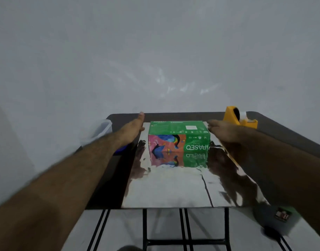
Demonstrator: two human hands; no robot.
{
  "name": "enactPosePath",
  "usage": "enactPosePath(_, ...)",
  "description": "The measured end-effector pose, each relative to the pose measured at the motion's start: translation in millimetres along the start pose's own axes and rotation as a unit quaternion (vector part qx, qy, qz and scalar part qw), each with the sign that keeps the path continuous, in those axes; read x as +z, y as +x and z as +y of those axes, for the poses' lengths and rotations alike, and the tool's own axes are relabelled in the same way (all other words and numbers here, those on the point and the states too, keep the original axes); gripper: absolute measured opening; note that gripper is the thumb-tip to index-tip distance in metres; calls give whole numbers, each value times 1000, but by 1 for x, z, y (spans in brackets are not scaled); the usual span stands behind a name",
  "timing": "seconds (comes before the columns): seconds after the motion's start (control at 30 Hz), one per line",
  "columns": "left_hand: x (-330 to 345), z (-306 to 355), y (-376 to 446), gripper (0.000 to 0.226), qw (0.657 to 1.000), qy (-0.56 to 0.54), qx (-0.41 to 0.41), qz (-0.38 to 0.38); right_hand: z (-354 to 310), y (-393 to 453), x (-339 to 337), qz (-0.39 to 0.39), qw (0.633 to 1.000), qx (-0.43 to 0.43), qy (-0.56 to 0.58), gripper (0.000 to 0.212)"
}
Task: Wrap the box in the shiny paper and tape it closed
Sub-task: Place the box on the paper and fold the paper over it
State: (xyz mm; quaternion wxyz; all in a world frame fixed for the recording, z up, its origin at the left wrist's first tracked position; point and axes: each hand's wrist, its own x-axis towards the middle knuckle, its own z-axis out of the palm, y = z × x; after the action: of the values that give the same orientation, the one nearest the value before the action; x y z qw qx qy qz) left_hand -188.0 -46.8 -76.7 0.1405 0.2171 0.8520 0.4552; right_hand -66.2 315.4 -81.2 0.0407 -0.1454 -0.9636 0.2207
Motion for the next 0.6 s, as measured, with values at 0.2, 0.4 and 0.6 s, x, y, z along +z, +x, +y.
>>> enactPosePath(0.2,-4,-26,58,112,996,53,-49,-56,12,42,-2,-54,997,34,-43,43)
enactPosePath(0.4,5,-3,38,102,989,146,19,-10,38,58,4,-39,998,-1,-42,43)
enactPosePath(0.6,-9,0,40,140,988,-54,129,-70,16,36,8,-1,936,-60,346,80)
